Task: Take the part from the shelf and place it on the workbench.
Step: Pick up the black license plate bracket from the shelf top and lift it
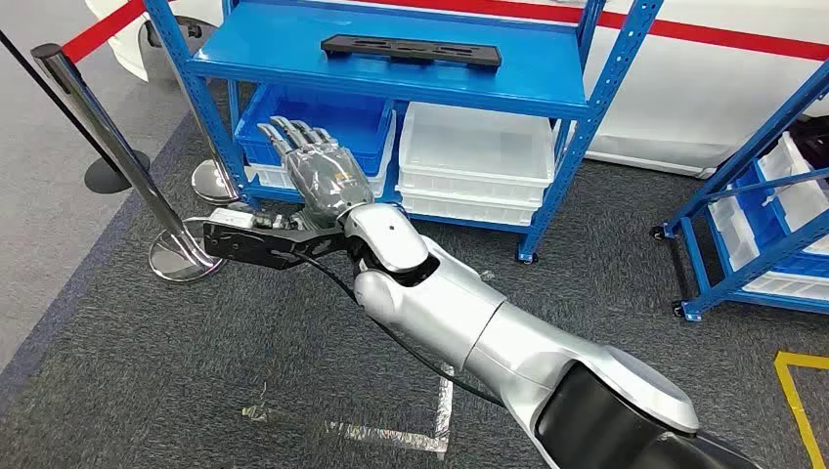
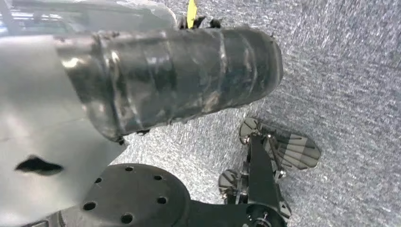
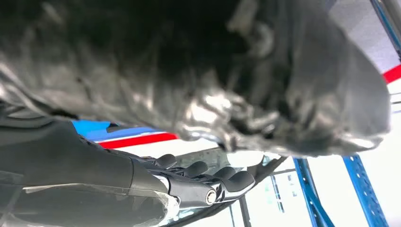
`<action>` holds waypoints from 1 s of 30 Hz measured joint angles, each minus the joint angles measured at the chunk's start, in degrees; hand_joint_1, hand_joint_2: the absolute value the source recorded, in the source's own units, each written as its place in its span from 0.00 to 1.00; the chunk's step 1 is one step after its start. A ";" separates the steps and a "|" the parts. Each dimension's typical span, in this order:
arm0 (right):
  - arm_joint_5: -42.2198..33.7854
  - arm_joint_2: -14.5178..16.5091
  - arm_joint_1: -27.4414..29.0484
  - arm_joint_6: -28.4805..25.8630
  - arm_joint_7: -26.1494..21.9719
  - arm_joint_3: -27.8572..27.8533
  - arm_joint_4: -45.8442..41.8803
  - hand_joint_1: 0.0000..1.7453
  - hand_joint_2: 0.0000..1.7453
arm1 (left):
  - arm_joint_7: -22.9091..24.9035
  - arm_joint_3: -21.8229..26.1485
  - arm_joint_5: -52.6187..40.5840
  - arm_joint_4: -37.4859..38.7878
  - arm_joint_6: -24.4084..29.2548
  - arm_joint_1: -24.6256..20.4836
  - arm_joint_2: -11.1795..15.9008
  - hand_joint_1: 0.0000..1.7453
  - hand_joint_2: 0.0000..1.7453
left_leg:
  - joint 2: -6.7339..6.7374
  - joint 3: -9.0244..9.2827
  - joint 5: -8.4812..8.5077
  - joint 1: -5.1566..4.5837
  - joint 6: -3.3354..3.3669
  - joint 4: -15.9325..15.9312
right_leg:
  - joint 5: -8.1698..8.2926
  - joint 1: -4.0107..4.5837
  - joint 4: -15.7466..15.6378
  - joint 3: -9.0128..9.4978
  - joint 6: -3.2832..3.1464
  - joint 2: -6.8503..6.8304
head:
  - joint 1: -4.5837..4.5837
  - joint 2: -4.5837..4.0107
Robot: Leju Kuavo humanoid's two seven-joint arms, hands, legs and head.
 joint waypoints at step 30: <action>1.35 -0.17 0.95 0.74 -0.40 -0.02 0.94 0.00 0.00 | 0.00 -0.81 -0.09 0.00 1.38 -0.19 0.46 0.00 0.00 | 0.01 0.00 -0.24 0.24 -0.15 0.01 | 0.68 0.18 -3.62 1.76 -0.05 0.28 | -0.04 0.00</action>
